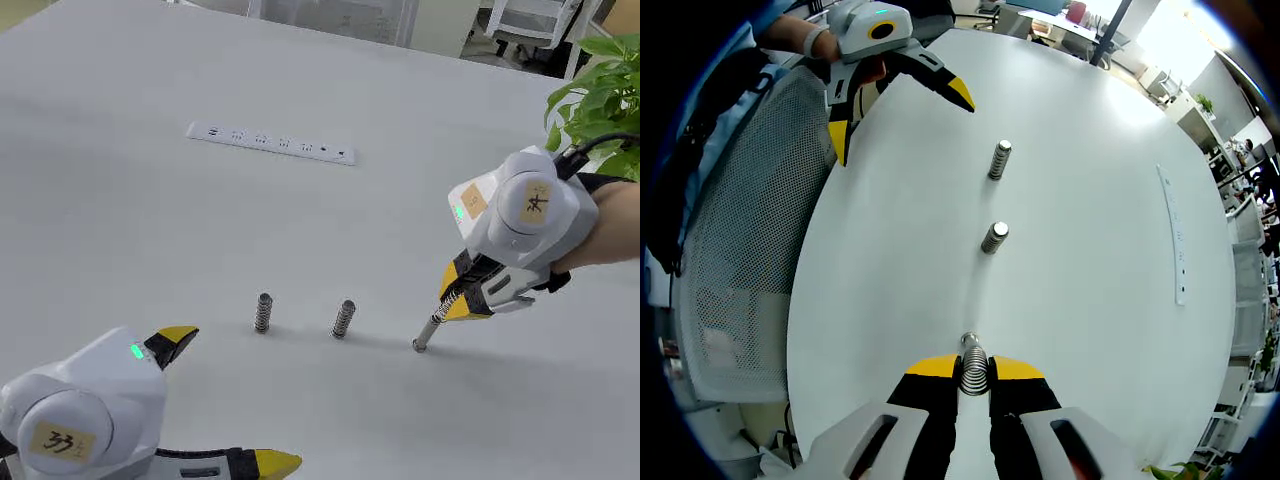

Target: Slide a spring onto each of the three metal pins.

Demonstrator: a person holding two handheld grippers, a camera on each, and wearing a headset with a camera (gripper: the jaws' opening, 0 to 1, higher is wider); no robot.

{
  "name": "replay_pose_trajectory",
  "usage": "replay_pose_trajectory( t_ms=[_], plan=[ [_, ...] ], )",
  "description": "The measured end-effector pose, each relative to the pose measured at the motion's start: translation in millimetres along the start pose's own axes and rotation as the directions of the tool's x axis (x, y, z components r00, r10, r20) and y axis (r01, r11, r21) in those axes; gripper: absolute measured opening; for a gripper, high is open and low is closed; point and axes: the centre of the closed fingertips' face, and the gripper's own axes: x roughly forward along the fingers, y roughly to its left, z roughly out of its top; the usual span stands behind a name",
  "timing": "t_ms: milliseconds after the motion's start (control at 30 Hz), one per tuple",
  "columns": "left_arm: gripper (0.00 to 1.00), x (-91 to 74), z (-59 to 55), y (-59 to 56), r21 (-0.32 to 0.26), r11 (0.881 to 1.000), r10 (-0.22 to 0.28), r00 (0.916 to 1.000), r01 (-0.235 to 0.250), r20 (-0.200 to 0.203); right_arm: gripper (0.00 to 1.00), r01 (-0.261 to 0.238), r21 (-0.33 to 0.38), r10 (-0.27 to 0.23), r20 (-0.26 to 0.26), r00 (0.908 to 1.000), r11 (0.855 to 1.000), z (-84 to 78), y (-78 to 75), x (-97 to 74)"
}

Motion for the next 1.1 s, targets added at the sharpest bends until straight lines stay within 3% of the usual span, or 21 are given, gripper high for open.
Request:
replay_pose_trajectory(
  t_ms=[633, 1100],
  plan=[
    [0.94, -0.4, -7.6, -4.1, -0.030, 1.000, -0.005, 0.9999, 0.005, -0.016, 0.08, -0.022, -0.032, 0.021, -0.045, 0.9988, 0.999, -2.0, 2.3, 14.7],
    [0.92, -4.2, -12.3, -3.1, -0.042, 0.999, 0.000, 0.9997, -0.001, -0.023, 0.08, -0.048, -0.036, 0.045, -0.087, 0.9952, 0.998, -11.1, 4.2, 39.0]
  ],
)
